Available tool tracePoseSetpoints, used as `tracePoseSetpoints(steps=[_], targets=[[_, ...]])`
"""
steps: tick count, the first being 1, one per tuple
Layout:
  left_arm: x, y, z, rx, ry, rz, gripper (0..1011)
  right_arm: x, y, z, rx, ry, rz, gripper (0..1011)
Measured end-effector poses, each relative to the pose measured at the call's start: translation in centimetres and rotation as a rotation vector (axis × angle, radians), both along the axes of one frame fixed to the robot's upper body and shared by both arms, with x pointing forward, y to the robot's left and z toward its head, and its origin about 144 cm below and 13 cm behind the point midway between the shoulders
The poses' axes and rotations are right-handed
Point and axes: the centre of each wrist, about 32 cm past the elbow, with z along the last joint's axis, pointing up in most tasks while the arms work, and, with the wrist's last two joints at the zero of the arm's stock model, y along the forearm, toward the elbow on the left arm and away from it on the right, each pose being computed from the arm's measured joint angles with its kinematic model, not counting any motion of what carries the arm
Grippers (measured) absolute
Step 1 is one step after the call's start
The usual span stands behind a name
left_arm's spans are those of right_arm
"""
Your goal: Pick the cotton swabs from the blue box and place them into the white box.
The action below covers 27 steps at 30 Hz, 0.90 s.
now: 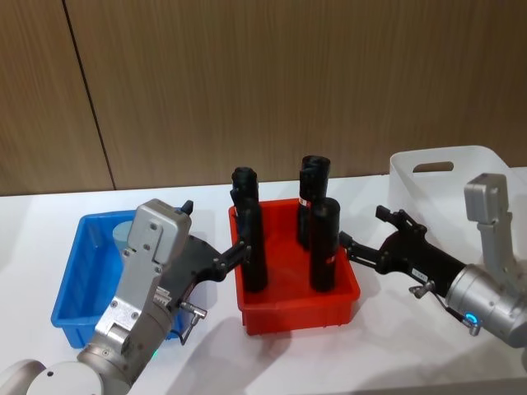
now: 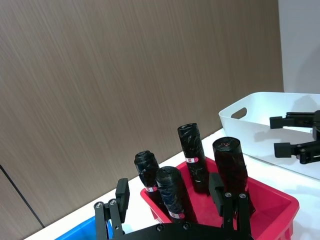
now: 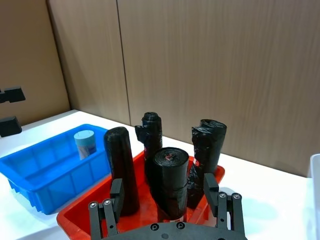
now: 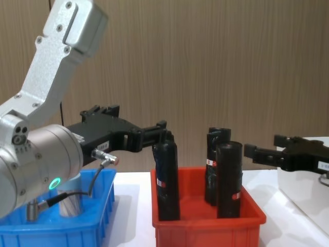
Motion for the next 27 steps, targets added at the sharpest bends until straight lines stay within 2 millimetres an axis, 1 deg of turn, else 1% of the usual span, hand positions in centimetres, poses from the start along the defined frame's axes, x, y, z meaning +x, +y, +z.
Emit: tracePoseSetpoints(steps=[1, 2, 10, 27], targets=[[0.0, 0.0, 0.0, 0.0, 0.0, 0.0, 1004, 0.6, -0.1, -0.1, 0.002, 0.001, 0.017, 1002], [0.0, 0.0, 0.0, 0.0, 0.0, 0.0, 1004, 0.6, -0.1, -0.1, 0.002, 0.001, 0.017, 1002], [0.0, 0.0, 0.0, 0.0, 0.0, 0.0, 1004, 2.4, -0.3, -0.5, 0.006, 0.005, 0.059, 1001], [0.0, 0.0, 0.0, 0.0, 0.0, 0.0, 1004, 5.5, -0.2, -1.3, 0.023, 0.013, 0.101, 1002]])
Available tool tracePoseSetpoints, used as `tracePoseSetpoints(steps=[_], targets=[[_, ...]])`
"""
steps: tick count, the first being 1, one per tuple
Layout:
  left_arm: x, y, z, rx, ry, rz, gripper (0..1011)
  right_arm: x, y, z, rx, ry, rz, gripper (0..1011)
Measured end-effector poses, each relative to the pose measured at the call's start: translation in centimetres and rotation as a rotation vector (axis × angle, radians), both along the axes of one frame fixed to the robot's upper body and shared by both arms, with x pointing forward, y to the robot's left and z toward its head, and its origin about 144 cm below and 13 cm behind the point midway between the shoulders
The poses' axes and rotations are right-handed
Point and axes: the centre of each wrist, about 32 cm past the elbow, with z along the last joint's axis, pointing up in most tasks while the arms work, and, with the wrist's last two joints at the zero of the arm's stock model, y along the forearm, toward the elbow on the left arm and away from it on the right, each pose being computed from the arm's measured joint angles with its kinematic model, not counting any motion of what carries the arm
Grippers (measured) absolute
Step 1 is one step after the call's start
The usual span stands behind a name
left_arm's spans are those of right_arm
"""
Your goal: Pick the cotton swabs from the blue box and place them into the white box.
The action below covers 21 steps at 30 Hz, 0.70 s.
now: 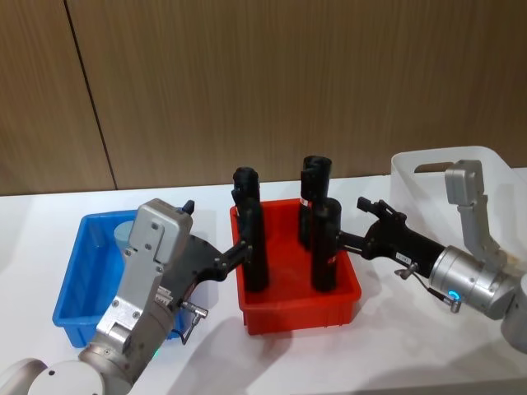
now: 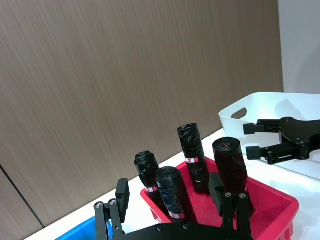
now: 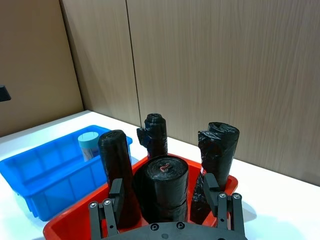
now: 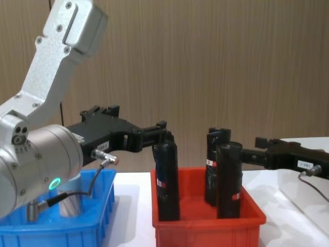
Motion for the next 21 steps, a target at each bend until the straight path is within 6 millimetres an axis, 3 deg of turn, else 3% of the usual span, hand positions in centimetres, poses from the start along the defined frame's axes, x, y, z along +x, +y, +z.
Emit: tracePoseSetpoints(steps=[21], targets=[[0.0, 0.0, 0.0, 0.0, 0.0, 0.0, 1004, 2.5, -0.1, -0.5, 0.022, 0.012, 0.014, 1001]])
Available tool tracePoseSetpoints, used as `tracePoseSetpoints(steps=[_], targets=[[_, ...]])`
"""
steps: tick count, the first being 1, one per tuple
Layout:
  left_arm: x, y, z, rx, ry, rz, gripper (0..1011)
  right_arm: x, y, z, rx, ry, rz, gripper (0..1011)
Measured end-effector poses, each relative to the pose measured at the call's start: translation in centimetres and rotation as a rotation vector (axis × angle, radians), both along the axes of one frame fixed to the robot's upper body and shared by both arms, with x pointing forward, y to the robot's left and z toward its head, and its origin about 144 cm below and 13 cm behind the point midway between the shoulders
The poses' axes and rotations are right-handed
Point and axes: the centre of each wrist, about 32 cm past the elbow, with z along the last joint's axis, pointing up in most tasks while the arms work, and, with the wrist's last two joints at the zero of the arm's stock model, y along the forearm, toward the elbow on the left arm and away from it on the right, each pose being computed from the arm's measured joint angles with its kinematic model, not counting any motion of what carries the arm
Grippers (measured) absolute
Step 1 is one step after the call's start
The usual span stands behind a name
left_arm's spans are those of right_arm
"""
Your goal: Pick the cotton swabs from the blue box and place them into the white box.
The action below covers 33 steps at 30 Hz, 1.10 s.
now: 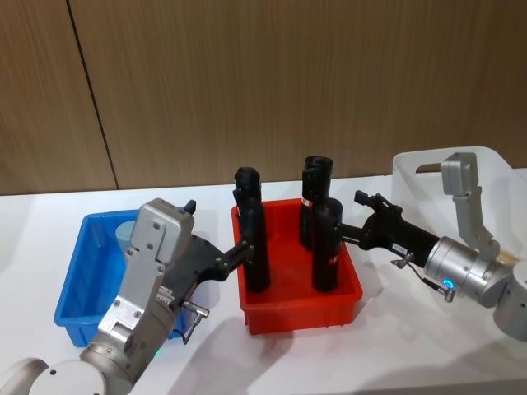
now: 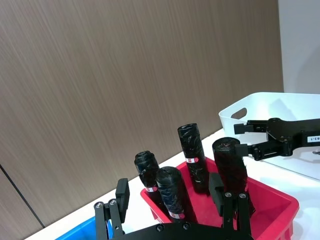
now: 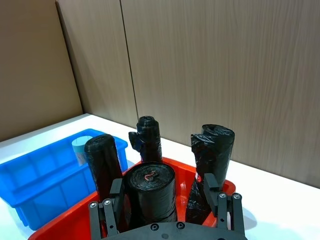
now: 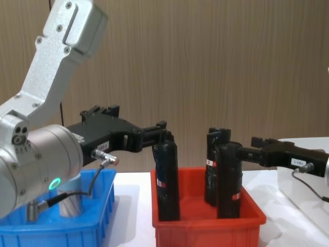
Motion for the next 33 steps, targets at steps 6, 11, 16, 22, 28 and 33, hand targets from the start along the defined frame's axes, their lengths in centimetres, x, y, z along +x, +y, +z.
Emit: tracePoseSetpoints(steps=[6, 11, 16, 22, 28, 33], targets=[[0.0, 0.0, 0.0, 0.0, 0.0, 0.0, 1004, 0.3, 0.0, -0.1, 0.005, 0.004, 0.009, 1001], [0.0, 0.0, 0.0, 0.0, 0.0, 0.0, 1004, 0.5, 0.0, -0.1, 0.009, 0.007, 0.024, 1001], [0.0, 0.0, 0.0, 0.0, 0.0, 0.0, 1004, 0.7, 0.1, -0.2, 0.015, 0.011, 0.05, 1002], [0.0, 0.0, 0.0, 0.0, 0.0, 0.0, 1004, 0.9, 0.2, -0.3, 0.024, 0.016, 0.086, 1001], [0.0, 0.0, 0.0, 0.0, 0.0, 0.0, 1004, 1.2, 0.4, -0.4, 0.026, 0.023, 0.112, 1001], [0.0, 0.0, 0.0, 0.0, 0.0, 0.0, 1004, 1.5, 0.6, -0.4, 0.028, 0.026, 0.126, 1001]])
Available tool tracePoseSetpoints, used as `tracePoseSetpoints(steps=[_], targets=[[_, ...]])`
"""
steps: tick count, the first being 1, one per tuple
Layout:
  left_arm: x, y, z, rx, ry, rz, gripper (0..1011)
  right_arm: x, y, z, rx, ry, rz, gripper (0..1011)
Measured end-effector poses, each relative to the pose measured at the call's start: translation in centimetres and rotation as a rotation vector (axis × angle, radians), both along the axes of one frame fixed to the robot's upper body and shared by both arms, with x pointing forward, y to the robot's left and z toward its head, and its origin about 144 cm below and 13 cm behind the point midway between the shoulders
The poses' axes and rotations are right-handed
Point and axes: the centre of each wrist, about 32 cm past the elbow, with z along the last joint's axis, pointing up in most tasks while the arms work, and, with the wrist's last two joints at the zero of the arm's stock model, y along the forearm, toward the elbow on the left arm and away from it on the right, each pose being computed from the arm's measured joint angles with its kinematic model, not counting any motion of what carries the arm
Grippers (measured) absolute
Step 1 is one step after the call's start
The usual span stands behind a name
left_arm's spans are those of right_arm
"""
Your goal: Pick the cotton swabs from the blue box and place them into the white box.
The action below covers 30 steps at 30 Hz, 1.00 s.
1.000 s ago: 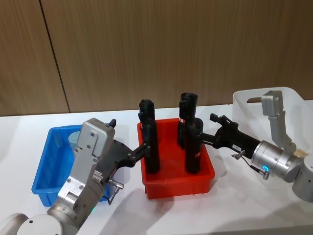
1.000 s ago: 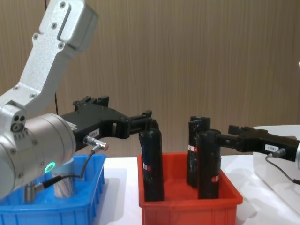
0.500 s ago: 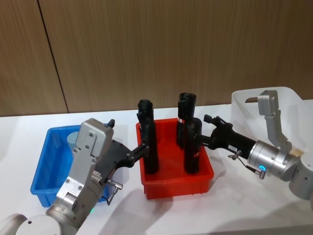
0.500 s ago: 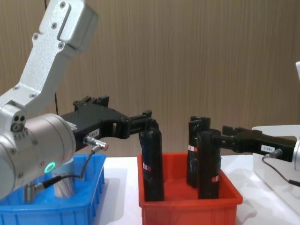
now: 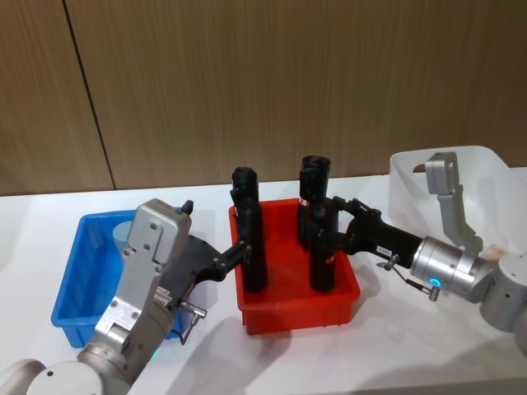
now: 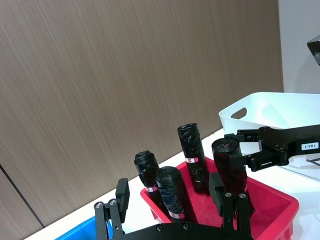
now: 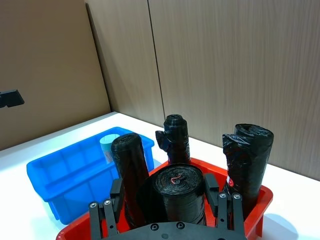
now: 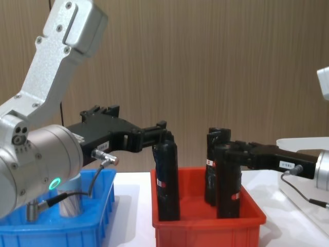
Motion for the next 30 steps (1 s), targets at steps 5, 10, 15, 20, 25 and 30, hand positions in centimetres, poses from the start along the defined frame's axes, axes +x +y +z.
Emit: tracePoseSetpoints(steps=[5, 10, 15, 20, 25, 30], targets=[[0.0, 0.0, 0.0, 0.0, 0.0, 0.0, 1004, 0.29, 0.22, -0.06, -0.003, 0.005, 0.002, 1001], [0.0, 0.0, 0.0, 0.0, 0.0, 0.0, 1004, 0.48, 0.35, -0.08, -0.011, 0.006, -0.002, 940], [0.0, 0.0, 0.0, 0.0, 0.0, 0.0, 1004, 0.63, 0.5, -0.11, -0.025, 0.006, -0.019, 793], [0.0, 0.0, 0.0, 0.0, 0.0, 0.0, 1004, 0.7, 0.56, -0.12, -0.038, 0.003, -0.036, 657], [0.0, 0.0, 0.0, 0.0, 0.0, 0.0, 1004, 0.79, 0.59, -0.04, -0.049, -0.007, -0.052, 545], [0.0, 0.0, 0.0, 0.0, 0.0, 0.0, 1004, 0.9, 0.6, 0.17, -0.055, -0.022, -0.061, 519]])
